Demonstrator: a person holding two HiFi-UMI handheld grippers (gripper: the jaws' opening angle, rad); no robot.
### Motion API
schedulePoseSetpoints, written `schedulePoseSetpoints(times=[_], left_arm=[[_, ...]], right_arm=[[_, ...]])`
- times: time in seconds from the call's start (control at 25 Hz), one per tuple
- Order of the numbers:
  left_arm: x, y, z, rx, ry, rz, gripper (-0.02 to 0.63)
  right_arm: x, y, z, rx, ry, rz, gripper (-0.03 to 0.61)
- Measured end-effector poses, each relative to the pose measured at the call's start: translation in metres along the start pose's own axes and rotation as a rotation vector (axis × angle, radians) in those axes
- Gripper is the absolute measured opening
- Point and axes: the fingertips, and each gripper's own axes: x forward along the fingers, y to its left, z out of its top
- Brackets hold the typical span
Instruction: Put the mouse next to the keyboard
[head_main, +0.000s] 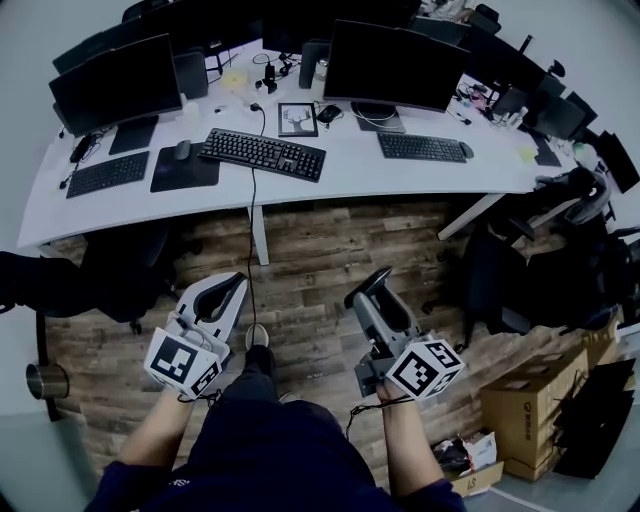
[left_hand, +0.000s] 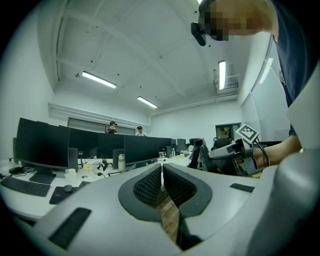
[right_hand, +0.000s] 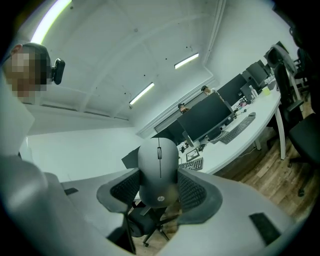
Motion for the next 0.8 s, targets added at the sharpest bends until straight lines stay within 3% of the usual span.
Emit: schedulePoseSetpoints(times=[0.8], left_arm=[[0.066, 0.106, -0.006, -0.045, 0.027, -0.054, 0.04]], right_arm=[[0.112, -0.018, 0.02, -0.001, 0.02, -0.087, 0.239]])
